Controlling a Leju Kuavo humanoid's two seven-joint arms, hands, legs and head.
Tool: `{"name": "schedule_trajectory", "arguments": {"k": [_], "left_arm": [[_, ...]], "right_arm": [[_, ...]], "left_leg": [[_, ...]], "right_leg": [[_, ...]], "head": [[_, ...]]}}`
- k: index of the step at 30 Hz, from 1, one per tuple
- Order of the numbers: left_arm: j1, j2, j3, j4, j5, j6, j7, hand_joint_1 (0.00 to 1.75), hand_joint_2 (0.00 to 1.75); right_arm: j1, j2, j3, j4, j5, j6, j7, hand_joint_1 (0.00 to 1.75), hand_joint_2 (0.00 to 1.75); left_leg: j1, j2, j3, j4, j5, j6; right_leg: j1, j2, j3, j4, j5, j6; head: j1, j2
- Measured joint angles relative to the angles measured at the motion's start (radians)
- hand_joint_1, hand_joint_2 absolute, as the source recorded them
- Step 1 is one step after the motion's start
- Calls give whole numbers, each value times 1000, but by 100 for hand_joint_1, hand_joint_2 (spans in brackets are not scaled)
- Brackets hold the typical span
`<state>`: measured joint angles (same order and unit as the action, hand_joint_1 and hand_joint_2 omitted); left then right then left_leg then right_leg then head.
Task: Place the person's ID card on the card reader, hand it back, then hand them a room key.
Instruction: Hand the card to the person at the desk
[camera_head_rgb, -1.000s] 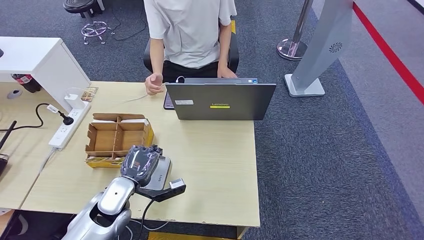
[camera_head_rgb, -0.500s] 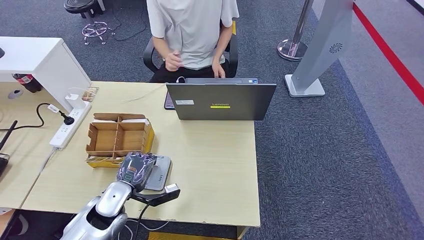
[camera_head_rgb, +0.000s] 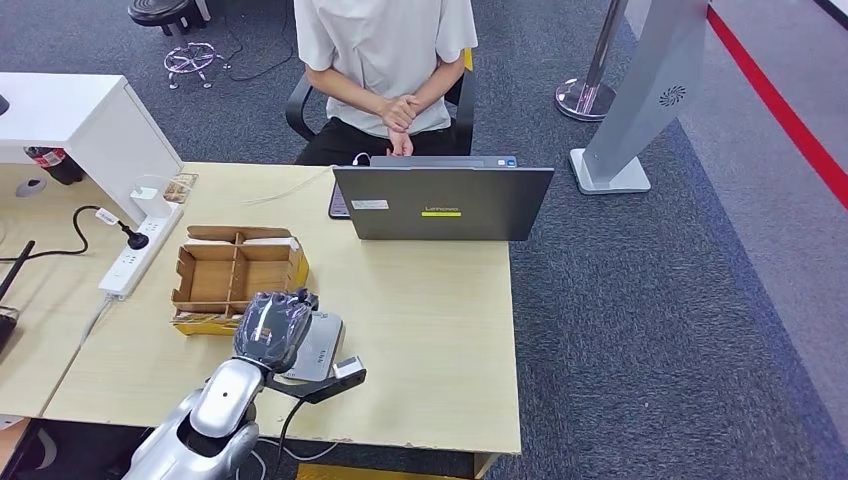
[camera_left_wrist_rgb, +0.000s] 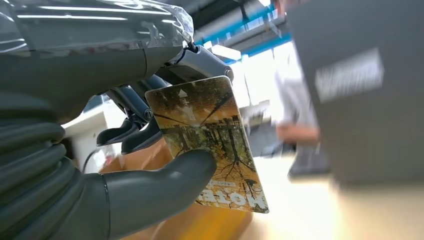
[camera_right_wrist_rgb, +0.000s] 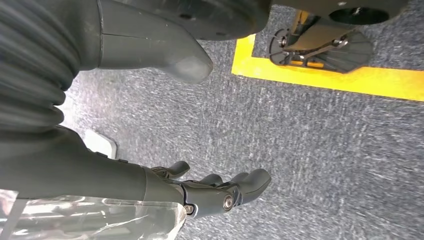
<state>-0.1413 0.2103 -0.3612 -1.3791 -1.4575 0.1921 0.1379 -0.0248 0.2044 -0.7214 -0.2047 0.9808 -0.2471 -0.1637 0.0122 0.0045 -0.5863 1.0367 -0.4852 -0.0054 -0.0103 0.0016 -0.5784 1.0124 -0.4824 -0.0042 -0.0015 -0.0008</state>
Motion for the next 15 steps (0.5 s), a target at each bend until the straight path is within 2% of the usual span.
{"name": "schedule_trajectory", "arguments": {"k": [4,6,9,15], "left_arm": [[-15,-30,14,-58,-41,193,-27,175,175],[-25,-40,31,-80,-45,256,-38,175,175],[-54,-47,67,-101,-42,300,-50,175,175],[-167,-43,146,-92,-46,330,-71,175,175]], "right_arm": [[-1,2,0,1,19,-1,-7,0,175],[-1,2,1,2,26,-1,-7,0,175],[-2,2,2,3,35,-1,-9,0,175],[-3,2,5,4,52,4,-6,0,175]], "left_leg": [[0,0,0,0,0,0],[0,0,0,0,0,0],[0,0,0,0,0,0],[1,0,0,0,1,-2]], "right_leg": [[0,0,0,0,0,0],[0,0,0,0,0,0],[0,0,0,0,0,0],[0,0,0,1,0,0]], "head": [[0,0],[0,0],[0,0],[0,0]]}}
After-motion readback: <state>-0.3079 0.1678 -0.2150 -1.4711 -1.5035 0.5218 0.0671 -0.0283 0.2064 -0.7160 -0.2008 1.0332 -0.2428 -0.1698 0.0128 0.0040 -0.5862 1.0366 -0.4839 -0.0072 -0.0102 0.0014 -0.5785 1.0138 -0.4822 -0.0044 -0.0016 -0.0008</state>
